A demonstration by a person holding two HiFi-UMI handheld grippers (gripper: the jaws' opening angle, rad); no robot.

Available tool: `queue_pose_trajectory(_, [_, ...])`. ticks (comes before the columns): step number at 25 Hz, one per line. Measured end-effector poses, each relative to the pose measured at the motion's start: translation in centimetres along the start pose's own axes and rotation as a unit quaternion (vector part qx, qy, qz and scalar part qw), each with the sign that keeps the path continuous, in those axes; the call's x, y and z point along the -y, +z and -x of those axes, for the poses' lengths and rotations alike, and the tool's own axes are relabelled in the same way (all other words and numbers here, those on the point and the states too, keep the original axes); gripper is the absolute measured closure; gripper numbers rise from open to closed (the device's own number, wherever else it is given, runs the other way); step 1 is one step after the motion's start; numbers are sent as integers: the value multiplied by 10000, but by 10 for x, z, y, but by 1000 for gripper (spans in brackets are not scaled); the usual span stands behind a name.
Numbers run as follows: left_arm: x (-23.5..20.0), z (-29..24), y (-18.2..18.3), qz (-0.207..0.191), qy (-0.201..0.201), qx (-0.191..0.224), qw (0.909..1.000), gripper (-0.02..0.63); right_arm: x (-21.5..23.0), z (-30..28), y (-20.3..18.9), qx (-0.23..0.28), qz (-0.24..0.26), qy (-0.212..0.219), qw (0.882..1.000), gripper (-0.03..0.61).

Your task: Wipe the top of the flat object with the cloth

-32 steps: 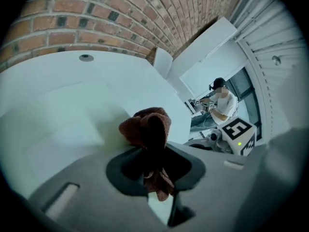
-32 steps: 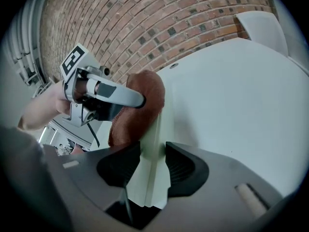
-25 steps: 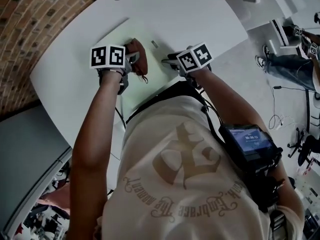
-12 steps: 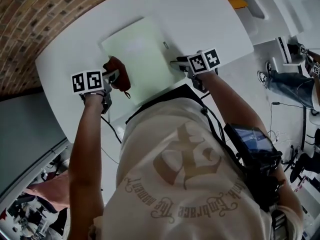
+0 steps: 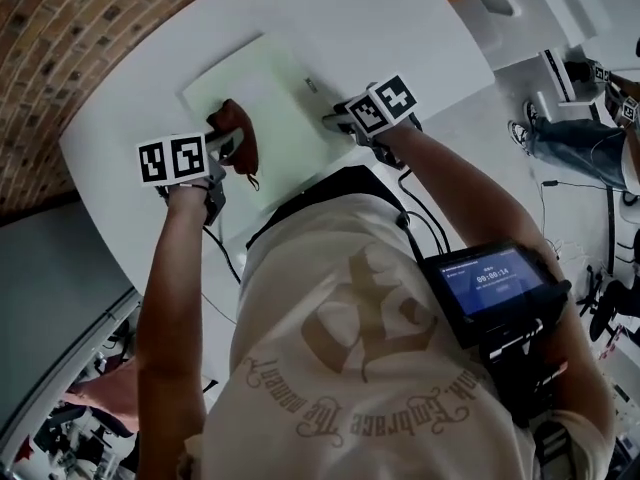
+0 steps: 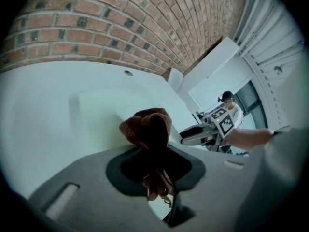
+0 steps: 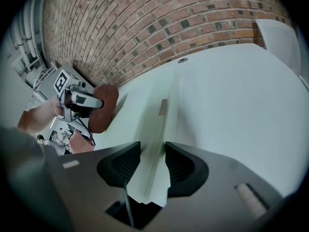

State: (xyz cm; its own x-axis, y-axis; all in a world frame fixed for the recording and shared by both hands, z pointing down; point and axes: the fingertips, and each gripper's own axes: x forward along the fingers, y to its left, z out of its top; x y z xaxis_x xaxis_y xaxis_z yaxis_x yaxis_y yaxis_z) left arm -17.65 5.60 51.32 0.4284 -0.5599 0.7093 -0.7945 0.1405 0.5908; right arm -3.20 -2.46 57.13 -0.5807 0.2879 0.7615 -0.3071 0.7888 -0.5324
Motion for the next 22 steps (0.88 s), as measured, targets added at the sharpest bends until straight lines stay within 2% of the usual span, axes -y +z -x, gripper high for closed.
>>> queue_pose_trajectory(4, [56,-38,25,-315,-536,-163,9979,535,5,2,-1,-120,-82,-3,9999,408])
queue_pose_trajectory(7, [85,-68,37,-587,-746,-387,9947,535,4,0,2,-174,-86,-13,9998,414])
queue_pose_trajectory(11, [107,-105,40,-849,-837,-700,9904,535,-3,5,2,10,-322,186,9993,425])
queue_pose_trajectory(16, [120,-155,31,-1089,-835,-1195,9833,535,13,6,-23,-35,-559,198,9982,419])
queue_pose_trajectory(22, [106,-169,25,-1090,-667,-1300,9832,535,18,3,-31,-117,-507,142,9985,414])
